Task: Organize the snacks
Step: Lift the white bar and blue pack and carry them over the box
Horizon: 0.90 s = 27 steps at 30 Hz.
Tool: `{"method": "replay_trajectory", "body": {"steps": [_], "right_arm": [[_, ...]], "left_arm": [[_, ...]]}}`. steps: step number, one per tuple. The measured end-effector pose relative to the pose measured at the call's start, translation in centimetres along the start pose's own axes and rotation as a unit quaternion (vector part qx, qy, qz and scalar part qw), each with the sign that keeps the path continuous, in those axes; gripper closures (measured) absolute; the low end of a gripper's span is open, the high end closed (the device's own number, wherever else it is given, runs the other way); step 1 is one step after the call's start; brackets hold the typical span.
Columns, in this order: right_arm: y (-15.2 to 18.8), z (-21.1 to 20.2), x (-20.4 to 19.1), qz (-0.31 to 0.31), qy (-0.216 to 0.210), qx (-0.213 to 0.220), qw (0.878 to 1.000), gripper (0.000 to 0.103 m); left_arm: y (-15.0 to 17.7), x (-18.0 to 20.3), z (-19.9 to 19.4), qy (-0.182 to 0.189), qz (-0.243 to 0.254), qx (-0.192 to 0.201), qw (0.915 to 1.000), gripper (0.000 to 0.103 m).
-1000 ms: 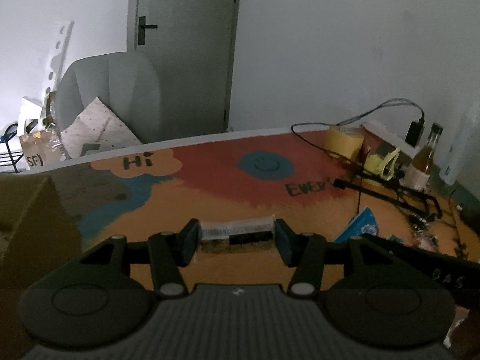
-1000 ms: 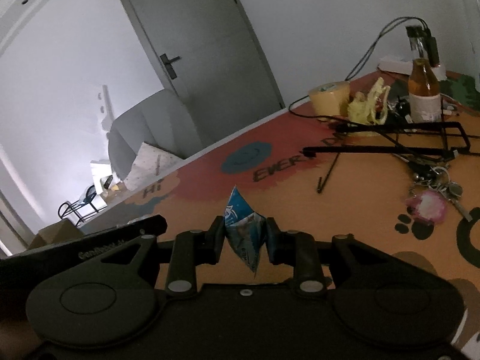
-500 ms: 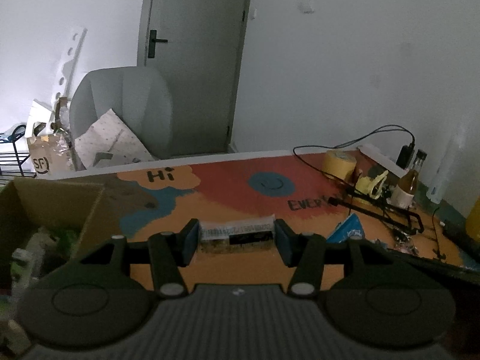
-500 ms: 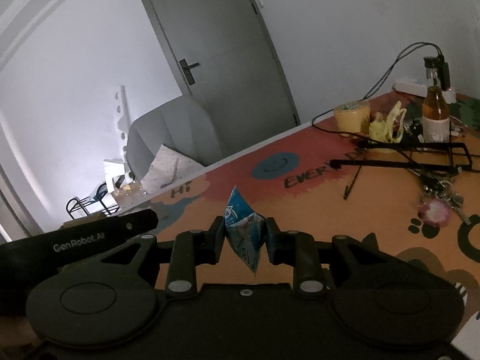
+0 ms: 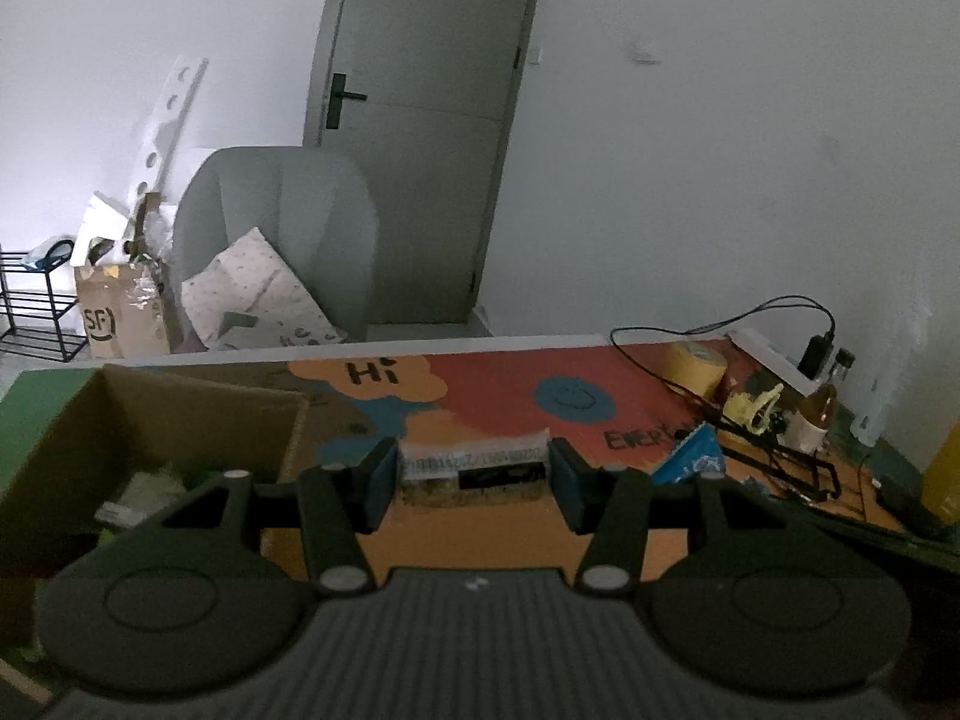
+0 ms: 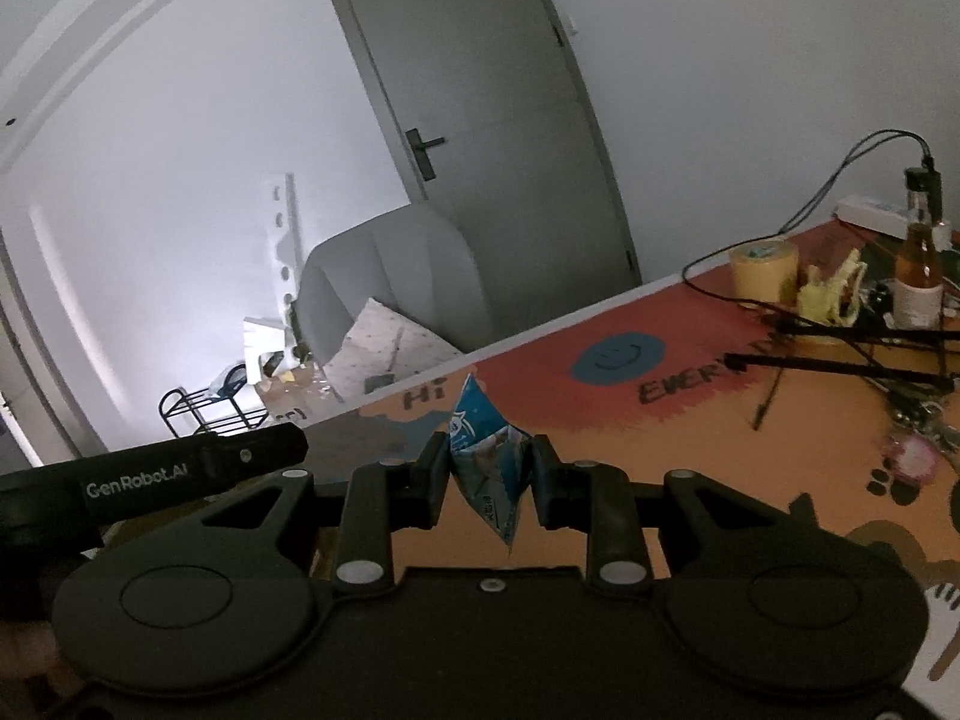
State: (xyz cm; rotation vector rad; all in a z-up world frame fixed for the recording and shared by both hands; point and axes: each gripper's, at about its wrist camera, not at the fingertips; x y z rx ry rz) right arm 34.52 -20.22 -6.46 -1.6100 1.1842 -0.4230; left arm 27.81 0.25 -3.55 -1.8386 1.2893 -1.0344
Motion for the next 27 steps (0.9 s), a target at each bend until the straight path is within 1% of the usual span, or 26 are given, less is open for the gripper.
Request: {"method": "replay_trajectory", "body": {"steps": [10,21,27], "right_arm": [[-0.2,1.0,-3.0,-0.015,-0.023,-0.001,1.000,0.076],[0.0,2.3,-7.2,-0.036,-0.058,-0.010,0.998,0.076],[0.1,2.7,-9.3,-0.050,-0.074,-0.015,0.996,0.076]], "left_arm": [[-0.9,-4.3,-2.1,-0.020,-0.020,0.007,0.9996,0.050],[-0.8,-9.4,-4.1,-0.055,-0.050,0.010,0.9972,0.050],[-0.6,-11.3,-5.2,-0.063,-0.059,0.008,0.9962,0.050]]}}
Point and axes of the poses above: each gripper's, at about its wrist camera, not at the fingertips, and z roughly the way its jaws point, x to its right, y to its underside, and after that the axes turned 5 degrees about -z, right-handed
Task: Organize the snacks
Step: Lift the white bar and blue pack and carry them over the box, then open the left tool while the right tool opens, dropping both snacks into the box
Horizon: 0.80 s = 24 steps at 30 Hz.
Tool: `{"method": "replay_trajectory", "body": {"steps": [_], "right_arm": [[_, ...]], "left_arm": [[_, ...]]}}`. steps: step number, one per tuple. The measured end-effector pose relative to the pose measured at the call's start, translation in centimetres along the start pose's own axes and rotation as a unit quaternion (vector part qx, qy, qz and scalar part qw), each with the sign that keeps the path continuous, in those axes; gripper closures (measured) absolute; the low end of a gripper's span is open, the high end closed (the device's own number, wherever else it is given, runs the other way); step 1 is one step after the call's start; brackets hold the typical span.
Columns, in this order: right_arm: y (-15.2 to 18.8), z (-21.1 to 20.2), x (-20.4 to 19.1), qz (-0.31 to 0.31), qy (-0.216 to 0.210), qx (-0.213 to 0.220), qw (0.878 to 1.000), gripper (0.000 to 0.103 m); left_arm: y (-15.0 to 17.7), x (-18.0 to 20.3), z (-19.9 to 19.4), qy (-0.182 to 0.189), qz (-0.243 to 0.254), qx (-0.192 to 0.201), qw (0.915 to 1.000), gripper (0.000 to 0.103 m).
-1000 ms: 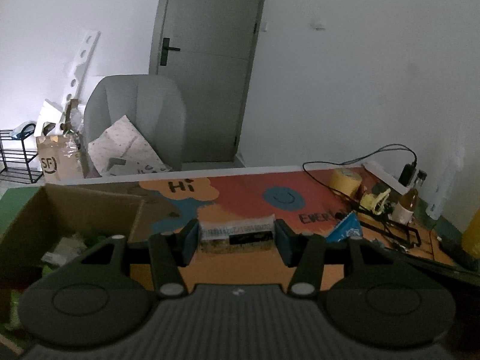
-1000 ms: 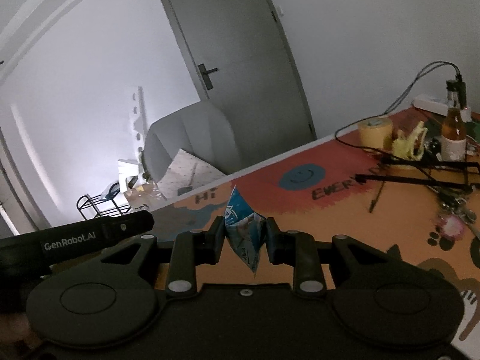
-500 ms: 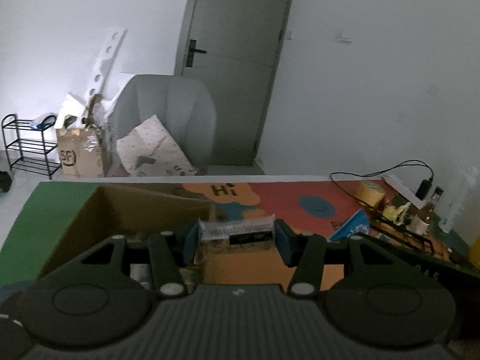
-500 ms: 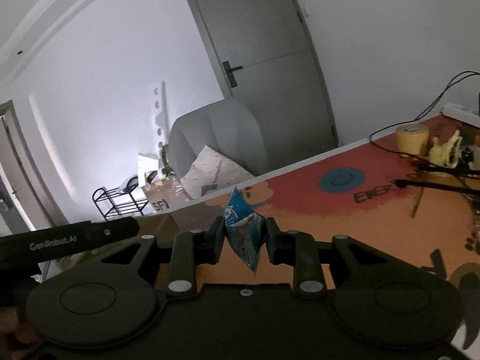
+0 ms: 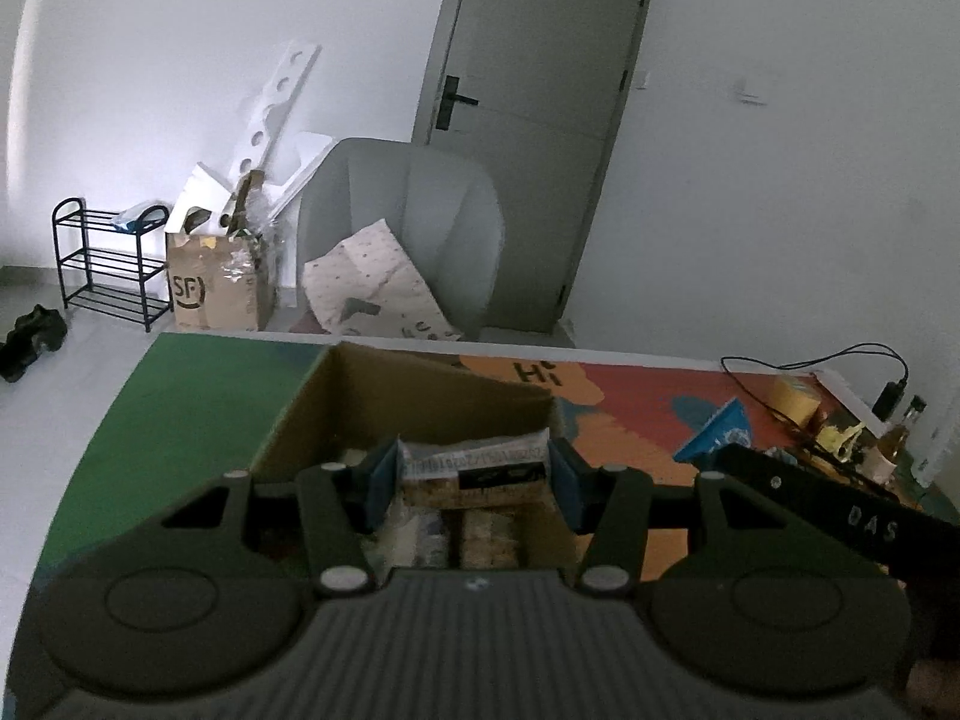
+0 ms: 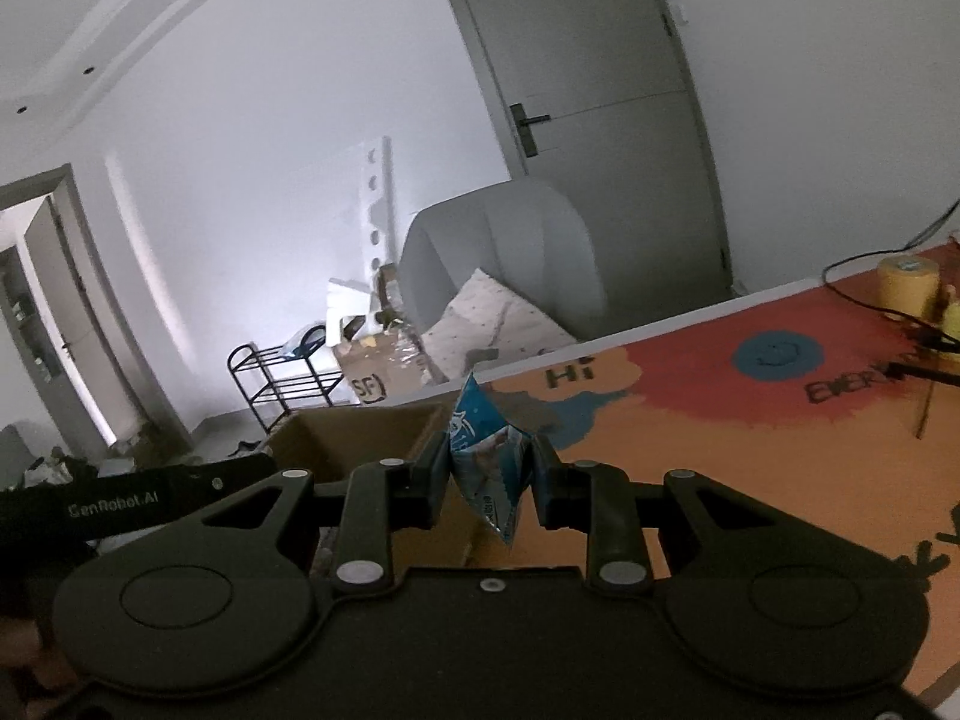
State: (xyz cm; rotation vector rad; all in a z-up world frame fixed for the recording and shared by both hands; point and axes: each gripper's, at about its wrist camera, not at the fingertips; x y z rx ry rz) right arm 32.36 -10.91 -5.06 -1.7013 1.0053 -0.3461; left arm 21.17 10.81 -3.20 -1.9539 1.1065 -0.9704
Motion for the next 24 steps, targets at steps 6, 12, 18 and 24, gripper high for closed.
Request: {"method": "replay_trajectory", "body": {"steps": [6,12,18,24], "right_arm": [[0.1,0.5,-2.2,-0.012,-0.015,-0.005,1.000,0.076],[0.0,0.9,-4.1,-0.022,-0.026,-0.009,0.999,0.076],[0.0,1.0,-5.3,-0.031,-0.028,-0.011,0.999,0.076],[0.0,1.0,-5.2,-0.031,-0.030,-0.014,0.999,0.076]], "left_arm": [[0.2,-1.8,-1.0,-0.008,-0.006,-0.005,0.9999,0.050],[0.5,-3.1,-1.6,-0.010,-0.014,-0.013,0.9998,0.050],[0.8,-3.4,-1.5,-0.005,-0.012,-0.028,0.9995,0.049],[1.0,-2.7,-1.4,-0.017,0.007,-0.028,0.9994,0.034]]}}
Point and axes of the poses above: each gripper's, at about its wrist camera, not at the fingertips, and z roughly the way its jaws point, x to its right, y to its underside, and after that the axes turned 5 degrees about -z, right-handed
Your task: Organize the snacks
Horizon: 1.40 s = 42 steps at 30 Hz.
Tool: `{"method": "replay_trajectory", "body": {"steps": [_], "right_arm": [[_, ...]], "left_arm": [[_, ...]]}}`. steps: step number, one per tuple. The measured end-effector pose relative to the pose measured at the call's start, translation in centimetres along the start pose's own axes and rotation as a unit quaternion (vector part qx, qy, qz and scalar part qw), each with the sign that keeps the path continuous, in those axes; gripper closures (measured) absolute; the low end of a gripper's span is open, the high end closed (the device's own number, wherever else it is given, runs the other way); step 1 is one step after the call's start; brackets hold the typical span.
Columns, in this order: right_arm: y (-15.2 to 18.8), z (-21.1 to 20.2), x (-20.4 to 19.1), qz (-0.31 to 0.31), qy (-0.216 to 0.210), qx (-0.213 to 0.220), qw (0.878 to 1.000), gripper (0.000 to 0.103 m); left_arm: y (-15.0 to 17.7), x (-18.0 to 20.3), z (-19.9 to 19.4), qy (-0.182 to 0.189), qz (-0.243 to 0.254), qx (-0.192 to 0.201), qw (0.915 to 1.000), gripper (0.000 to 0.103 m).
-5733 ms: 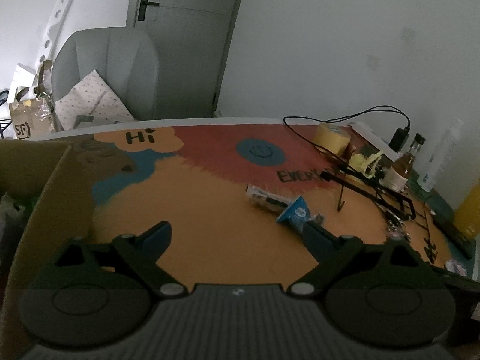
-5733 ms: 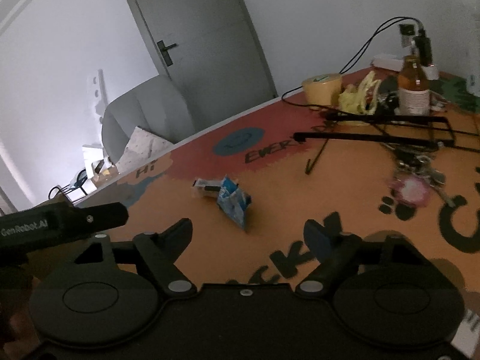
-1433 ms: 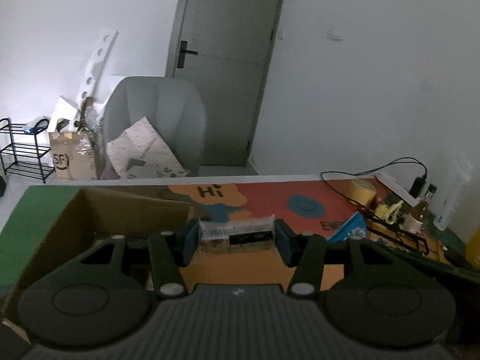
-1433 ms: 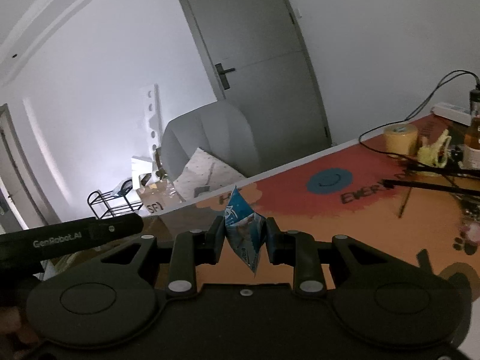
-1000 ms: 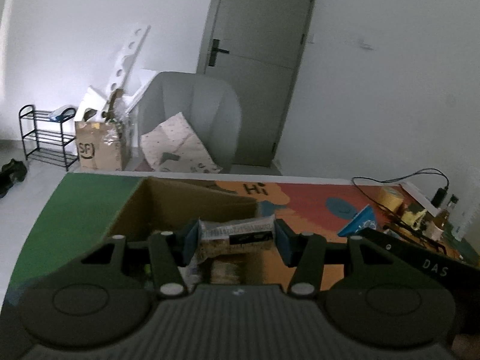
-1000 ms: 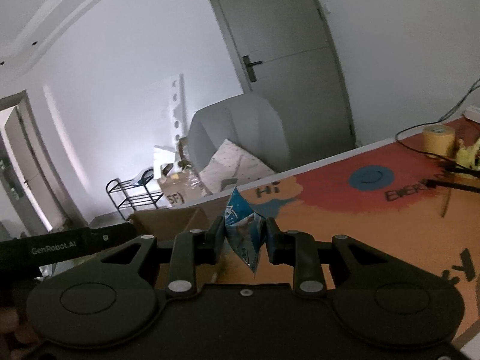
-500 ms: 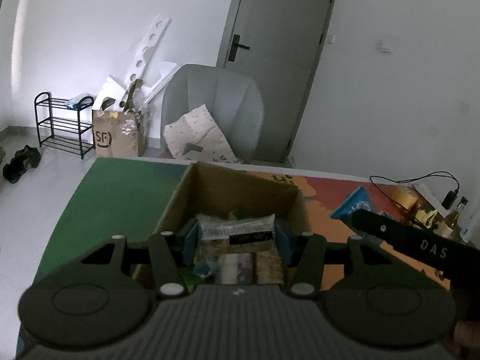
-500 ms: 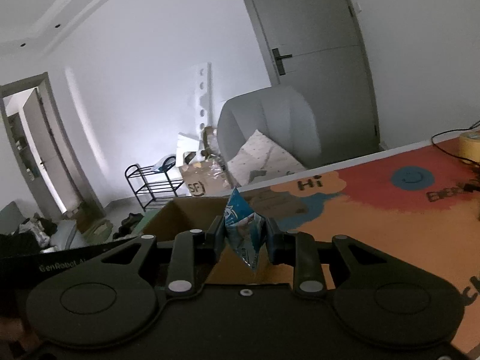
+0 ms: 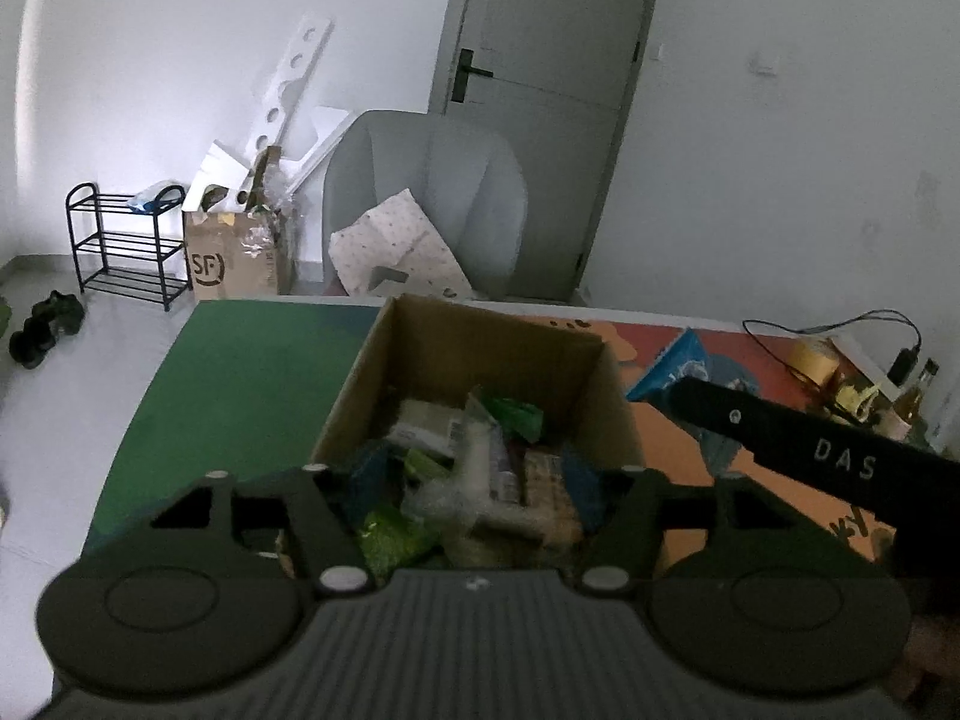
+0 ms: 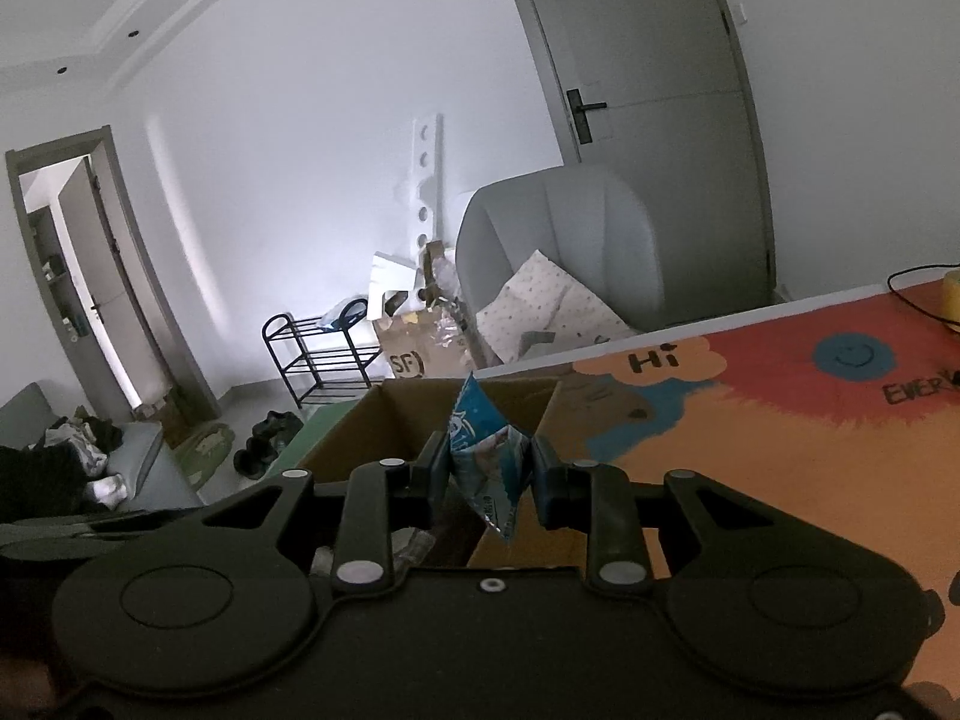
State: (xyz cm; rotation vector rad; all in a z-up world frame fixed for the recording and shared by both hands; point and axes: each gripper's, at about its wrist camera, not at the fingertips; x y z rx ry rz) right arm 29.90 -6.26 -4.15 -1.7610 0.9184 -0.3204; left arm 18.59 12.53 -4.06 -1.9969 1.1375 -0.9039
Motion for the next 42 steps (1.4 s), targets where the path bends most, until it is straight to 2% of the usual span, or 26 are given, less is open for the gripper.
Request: {"method": "replay_trajectory", "body": {"steps": [2,13,15,17,22,25,31,33,36,42], "right_arm": [[-0.1,0.0,-0.1,-0.001,-0.003,0.000,1.000,0.076],[-0.8,0.4,-1.1,-0.002,-0.045,-0.005,0.999,0.074],[-1.0,0.6,-1.4,0.000,-0.056,-0.009,0.998,0.060],[-1.2,0.4,-1.4,0.003,-0.052,-0.009,0.999,0.050],[-1.4,-0.7,-0.4,0.009,-0.040,-0.004,0.999,0.048],[-1.3,-1.6,0.3,0.008,-0.026,-0.006,1.000,0.039],[-1.0,-3.2,2.0,0.009,-0.005,-0.019,1.000,0.033],[-1.0,-4.0,2.4,0.009,0.001,-0.019,1.000,0.024],[-1.1,-5.3,2.9,0.004,0.005,-0.018,1.000,0.017],[-0.9,-7.3,3.4,-0.009,0.008,-0.025,1.000,0.008]], "left_arm": [[-0.3,-0.1,-0.2,-0.005,-0.004,0.007,1.0000,0.028],[-1.3,-1.9,-0.9,-0.026,-0.041,0.019,0.9986,0.022],[-1.4,-2.1,-1.0,-0.029,-0.045,0.022,0.9983,0.020],[-1.5,-2.3,-1.3,-0.034,-0.050,0.026,0.9979,0.017],[-1.5,-2.4,-1.7,-0.036,-0.048,0.030,0.9977,0.011],[-1.4,-2.3,-1.6,-0.037,-0.049,0.023,0.9978,0.006],[-1.2,-1.3,-1.6,-0.028,-0.034,0.006,0.9990,0.005],[-1.2,-0.8,-2.0,-0.024,-0.026,0.006,0.9994,0.005],[-1.2,-0.1,-2.5,-0.018,-0.015,0.006,0.9997,0.003],[-1.1,1.5,-3.6,-0.011,0.003,0.004,0.9999,0.001]]}}
Point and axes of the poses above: each gripper's, at about its wrist camera, not at the fingertips, and z roughly the way its jaws point, x to its right, y to its underside, and after that the axes turned 5 degrees about -z, right-handed
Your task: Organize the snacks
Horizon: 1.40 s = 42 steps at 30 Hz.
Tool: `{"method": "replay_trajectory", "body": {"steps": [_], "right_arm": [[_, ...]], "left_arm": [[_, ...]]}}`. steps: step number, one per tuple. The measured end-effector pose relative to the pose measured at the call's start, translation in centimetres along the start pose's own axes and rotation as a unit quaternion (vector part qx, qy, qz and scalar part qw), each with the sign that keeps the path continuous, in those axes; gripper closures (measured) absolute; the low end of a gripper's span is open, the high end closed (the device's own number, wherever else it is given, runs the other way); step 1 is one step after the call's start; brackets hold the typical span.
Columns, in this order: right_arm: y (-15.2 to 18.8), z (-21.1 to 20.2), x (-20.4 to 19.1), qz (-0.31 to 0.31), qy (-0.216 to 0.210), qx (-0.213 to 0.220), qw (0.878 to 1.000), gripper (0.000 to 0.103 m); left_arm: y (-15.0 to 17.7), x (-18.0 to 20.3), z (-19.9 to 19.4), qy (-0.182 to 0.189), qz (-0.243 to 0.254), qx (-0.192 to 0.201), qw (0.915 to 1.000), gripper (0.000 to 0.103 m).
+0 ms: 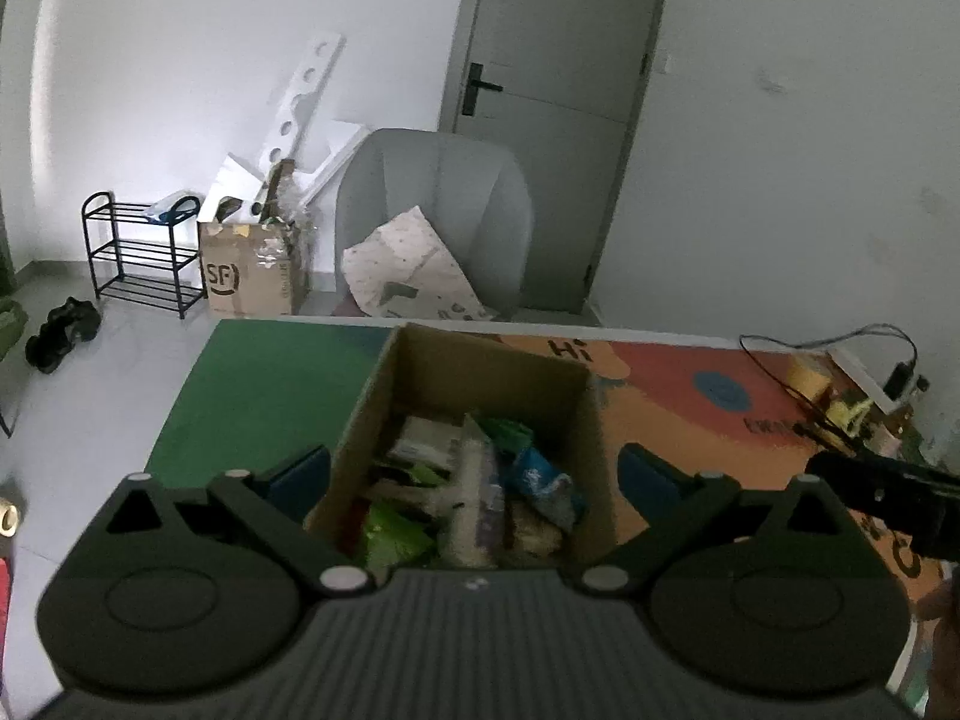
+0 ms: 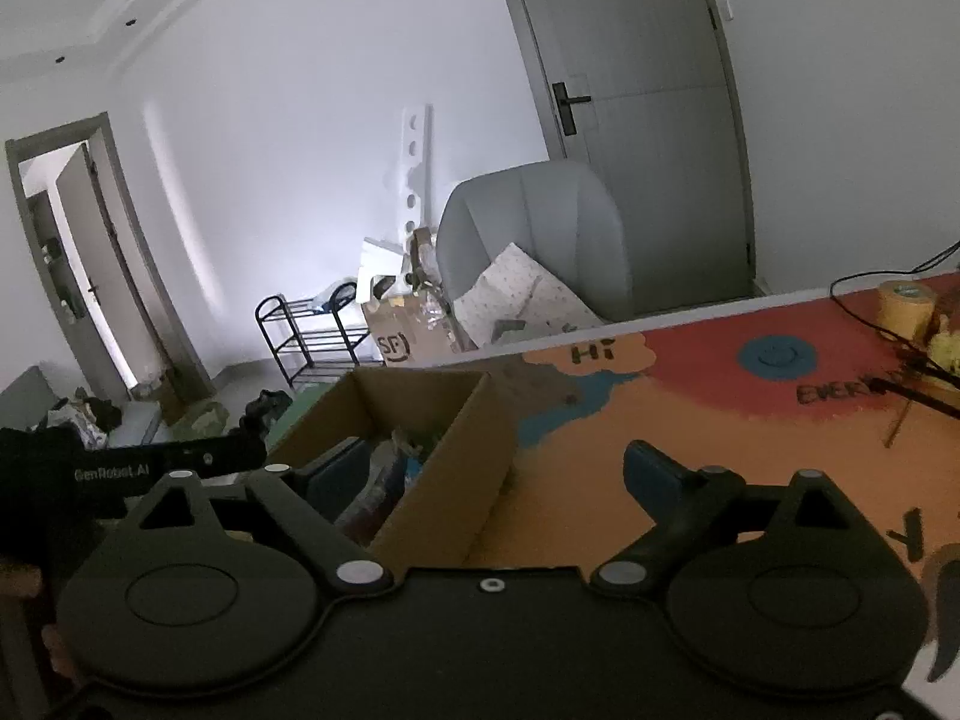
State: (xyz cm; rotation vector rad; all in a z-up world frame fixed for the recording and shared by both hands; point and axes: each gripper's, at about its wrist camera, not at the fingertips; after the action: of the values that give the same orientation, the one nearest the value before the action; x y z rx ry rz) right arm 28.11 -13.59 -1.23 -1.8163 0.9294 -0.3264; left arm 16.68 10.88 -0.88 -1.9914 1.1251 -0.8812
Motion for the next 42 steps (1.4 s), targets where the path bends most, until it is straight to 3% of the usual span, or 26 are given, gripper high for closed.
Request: {"method": "replay_trajectory", "body": {"steps": [3,13,30,42], "right_arm": [[0.1,-1.1,0.5,-0.002,-0.002,-0.001,1.000,0.000],[1.2,-4.1,1.8,-0.002,0.002,-0.019,1.000,0.000],[2.4,-7.8,-0.1,-0.038,-0.003,-0.023,0.999,0.000],[4.6,-8.5,1.6,0.005,0.017,-0.029,0.999,0.000]], "left_arm": [[0.4,0.9,-0.6,-0.002,0.013,-0.005,0.9999,0.001],[2.2,2.0,-2.8,0.011,0.041,-0.026,0.9988,0.000],[4.3,0.1,-6.5,0.006,0.048,-0.008,0.9988,0.000],[5.9,-2.2,-7.3,-0.003,0.043,-0.003,0.9991,0.000]]}}
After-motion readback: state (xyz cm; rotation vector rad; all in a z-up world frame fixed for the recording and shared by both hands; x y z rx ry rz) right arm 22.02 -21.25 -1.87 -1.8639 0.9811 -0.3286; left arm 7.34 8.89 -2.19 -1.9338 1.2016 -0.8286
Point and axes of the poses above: each gripper's, at about its wrist camera, not at the fingertips, and z roughly the way its jaws point, x to its right, y to its underside, and after that the axes turned 5 degrees about -z, right-handed
